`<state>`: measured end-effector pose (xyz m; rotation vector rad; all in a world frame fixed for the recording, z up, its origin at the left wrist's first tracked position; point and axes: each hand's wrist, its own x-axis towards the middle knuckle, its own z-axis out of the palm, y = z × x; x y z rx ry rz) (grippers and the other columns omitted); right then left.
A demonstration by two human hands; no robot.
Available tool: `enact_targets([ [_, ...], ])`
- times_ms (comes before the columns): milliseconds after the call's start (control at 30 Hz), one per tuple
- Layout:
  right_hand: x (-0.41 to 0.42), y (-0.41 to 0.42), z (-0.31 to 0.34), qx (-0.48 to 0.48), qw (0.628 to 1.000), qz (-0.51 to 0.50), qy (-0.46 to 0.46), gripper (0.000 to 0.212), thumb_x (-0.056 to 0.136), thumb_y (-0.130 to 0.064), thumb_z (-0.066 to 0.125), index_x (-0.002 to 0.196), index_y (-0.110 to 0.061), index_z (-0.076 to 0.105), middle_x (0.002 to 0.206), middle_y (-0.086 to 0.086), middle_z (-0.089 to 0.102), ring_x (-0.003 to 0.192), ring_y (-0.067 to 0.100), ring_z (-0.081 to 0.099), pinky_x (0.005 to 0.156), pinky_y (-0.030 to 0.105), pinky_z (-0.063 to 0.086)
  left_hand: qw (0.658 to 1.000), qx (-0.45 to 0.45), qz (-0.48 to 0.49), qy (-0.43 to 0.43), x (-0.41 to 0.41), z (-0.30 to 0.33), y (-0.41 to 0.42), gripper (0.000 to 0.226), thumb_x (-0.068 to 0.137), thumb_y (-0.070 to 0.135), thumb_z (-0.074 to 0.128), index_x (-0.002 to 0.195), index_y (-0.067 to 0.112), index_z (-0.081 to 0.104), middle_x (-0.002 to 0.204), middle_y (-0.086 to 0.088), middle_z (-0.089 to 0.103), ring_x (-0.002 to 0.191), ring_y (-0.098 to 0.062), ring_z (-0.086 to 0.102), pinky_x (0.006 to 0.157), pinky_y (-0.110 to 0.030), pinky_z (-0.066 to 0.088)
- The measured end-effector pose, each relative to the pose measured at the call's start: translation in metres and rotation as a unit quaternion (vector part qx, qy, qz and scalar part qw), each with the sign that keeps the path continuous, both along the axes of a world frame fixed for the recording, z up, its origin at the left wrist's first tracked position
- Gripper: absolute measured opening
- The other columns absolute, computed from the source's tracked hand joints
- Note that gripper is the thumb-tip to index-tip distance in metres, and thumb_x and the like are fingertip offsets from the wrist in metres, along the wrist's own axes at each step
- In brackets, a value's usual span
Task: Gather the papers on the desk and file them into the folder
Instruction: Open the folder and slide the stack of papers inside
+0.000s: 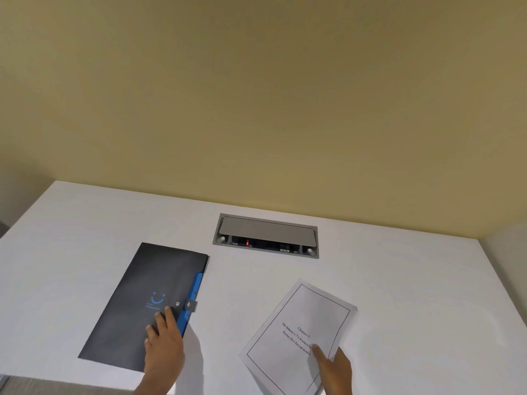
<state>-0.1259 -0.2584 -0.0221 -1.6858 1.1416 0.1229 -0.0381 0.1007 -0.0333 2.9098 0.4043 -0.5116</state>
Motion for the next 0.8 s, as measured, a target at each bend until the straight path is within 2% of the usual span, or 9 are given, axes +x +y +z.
enact_targets([
  [133,0.004,0.006,0.014,0.006,1.0,-0.012,-0.022,0.025,0.09,-0.015,0.081,0.11,-0.022,0.068,0.097,-0.001,0.071,0.092,0.023,0.064,0.091,0.032,0.045,0.999,-0.017,-0.018,-0.026,0.005,0.008,0.005,0.093,0.103,0.024,0.056,0.163,0.001,-0.011,0.173,-0.018,0.013,0.152,-0.037,0.038,0.122,-0.039,0.041],
  [267,0.012,0.016,0.041,0.024,0.997,-0.026,-0.069,0.022,0.091,-0.014,0.079,0.09,-0.034,0.07,0.091,-0.018,0.072,0.084,0.0,0.066,0.068,0.02,0.046,0.996,-0.074,-0.023,-0.031,0.009,0.024,0.015,0.096,0.1,0.019,0.064,0.165,0.007,-0.005,0.173,-0.01,0.021,0.152,-0.026,0.043,0.119,-0.029,0.043],
  [300,0.015,0.019,0.049,0.029,0.996,-0.024,-0.081,0.024,0.091,-0.016,0.08,0.089,-0.038,0.069,0.091,-0.021,0.073,0.084,-0.003,0.066,0.066,0.017,0.045,0.995,-0.094,-0.008,-0.031,0.01,0.031,0.016,0.097,0.096,0.014,0.068,0.166,0.011,0.0,0.169,-0.008,0.033,0.143,-0.024,0.055,0.111,-0.027,0.051],
  [367,0.02,0.027,0.068,0.041,0.993,-0.021,-0.105,0.023,0.092,-0.021,0.08,0.092,-0.041,0.07,0.091,-0.021,0.076,0.084,-0.003,0.069,0.067,0.017,0.048,0.992,-0.123,0.016,-0.027,0.009,0.045,0.018,0.101,0.091,0.002,0.07,0.167,0.021,0.006,0.143,-0.004,0.062,0.095,-0.018,0.075,0.076,-0.023,0.062],
  [433,0.025,0.034,0.084,0.054,0.99,-0.017,-0.13,0.019,0.092,-0.023,0.08,0.099,-0.04,0.073,0.09,-0.02,0.081,0.081,-0.002,0.075,0.07,0.02,0.054,0.989,-0.143,0.032,-0.021,0.004,0.054,0.017,0.104,0.09,-0.006,0.064,0.166,0.031,0.003,0.093,-0.002,0.069,0.052,-0.014,0.06,0.047,-0.021,0.05],
  [500,0.031,0.041,0.1,0.063,0.986,-0.007,-0.157,0.019,0.093,-0.023,0.08,0.104,-0.038,0.076,0.096,-0.023,0.081,0.084,-0.004,0.076,0.077,0.027,0.059,0.986,-0.159,0.043,-0.007,0.0,0.063,0.012,0.106,0.091,-0.008,0.057,0.165,0.037,-0.004,0.072,-0.003,0.058,0.043,-0.014,0.052,0.041,-0.023,0.046],
  [567,0.037,0.049,0.116,0.069,0.981,0.001,-0.184,0.018,0.093,-0.023,0.08,0.104,-0.038,0.078,0.099,-0.018,0.082,0.087,0.0,0.079,0.08,0.03,0.06,0.98,-0.191,0.059,-0.001,-0.002,0.071,0.003,0.103,0.094,-0.008,0.052,0.164,0.04,-0.005,0.08,-0.009,0.064,0.046,-0.015,0.054,0.043,-0.023,0.047],
  [700,0.049,0.054,0.144,0.048,0.972,0.034,-0.228,0.02,0.094,-0.024,0.078,0.102,-0.043,0.078,0.099,-0.014,0.083,0.09,0.005,0.079,0.08,0.032,0.061,0.955,-0.285,0.075,-0.013,-0.008,0.097,-0.024,0.091,0.097,-0.007,0.048,0.165,0.034,0.005,0.123,-0.002,0.064,0.064,-0.012,0.063,0.054,-0.016,0.049],
  [800,0.057,0.054,0.159,0.008,0.966,0.064,-0.251,0.02,0.095,-0.022,0.075,0.103,-0.04,0.078,0.099,-0.02,0.082,0.089,0.001,0.078,0.076,0.022,0.062,0.949,-0.306,0.067,-0.027,-0.015,0.106,-0.045,0.091,0.096,-0.009,0.046,0.165,0.034,0.006,0.135,-0.007,0.066,0.067,-0.019,0.067,0.06,-0.02,0.051],
])
